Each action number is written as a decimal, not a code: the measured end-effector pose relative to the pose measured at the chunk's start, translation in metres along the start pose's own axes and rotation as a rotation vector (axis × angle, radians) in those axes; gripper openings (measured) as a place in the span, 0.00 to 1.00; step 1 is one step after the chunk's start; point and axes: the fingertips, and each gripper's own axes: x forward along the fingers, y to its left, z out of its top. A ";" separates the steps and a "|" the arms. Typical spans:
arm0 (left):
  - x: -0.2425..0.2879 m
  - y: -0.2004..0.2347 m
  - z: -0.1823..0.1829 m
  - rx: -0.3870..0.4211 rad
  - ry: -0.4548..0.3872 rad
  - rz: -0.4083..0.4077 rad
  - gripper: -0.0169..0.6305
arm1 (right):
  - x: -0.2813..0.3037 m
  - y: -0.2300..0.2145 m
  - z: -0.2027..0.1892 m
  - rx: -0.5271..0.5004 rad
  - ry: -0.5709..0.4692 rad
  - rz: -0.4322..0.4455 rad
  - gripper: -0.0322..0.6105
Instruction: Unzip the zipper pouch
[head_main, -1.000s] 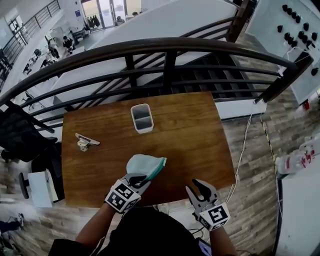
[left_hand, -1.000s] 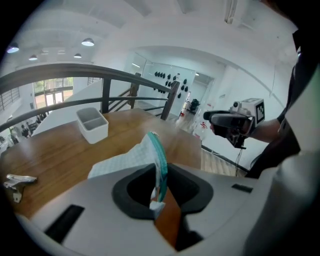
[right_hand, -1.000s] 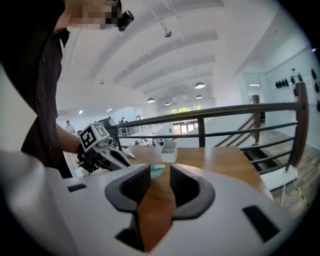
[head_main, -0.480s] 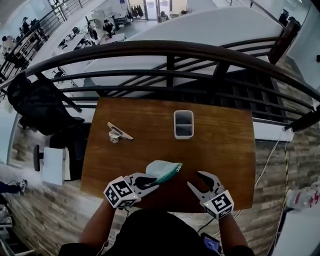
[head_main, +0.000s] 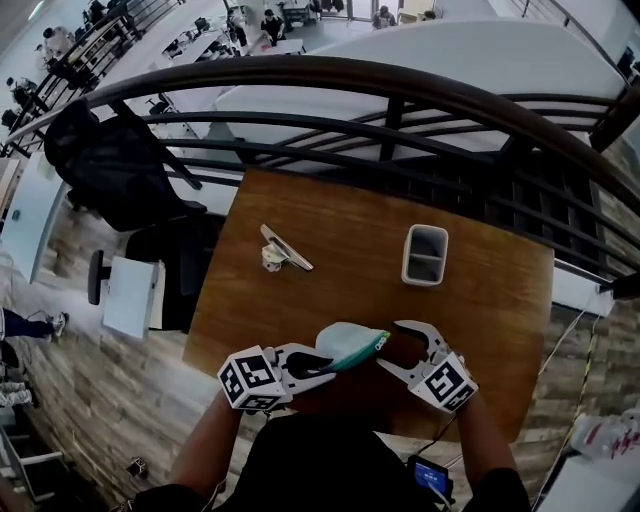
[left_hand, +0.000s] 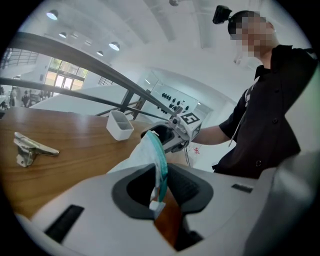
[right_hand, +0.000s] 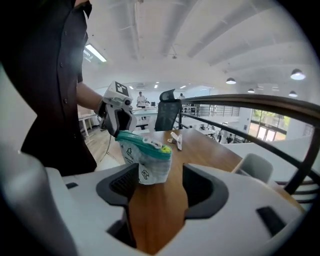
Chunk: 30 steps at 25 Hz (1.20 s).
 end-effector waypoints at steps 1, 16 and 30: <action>-0.003 0.002 -0.001 0.001 0.001 0.000 0.15 | 0.006 0.002 0.003 0.002 -0.008 0.035 0.47; -0.023 0.015 -0.012 0.012 -0.013 0.029 0.17 | 0.035 0.022 0.025 -0.065 -0.060 0.115 0.24; -0.004 0.021 0.026 0.446 0.018 0.190 0.37 | -0.009 0.010 0.009 0.387 -0.058 -0.270 0.09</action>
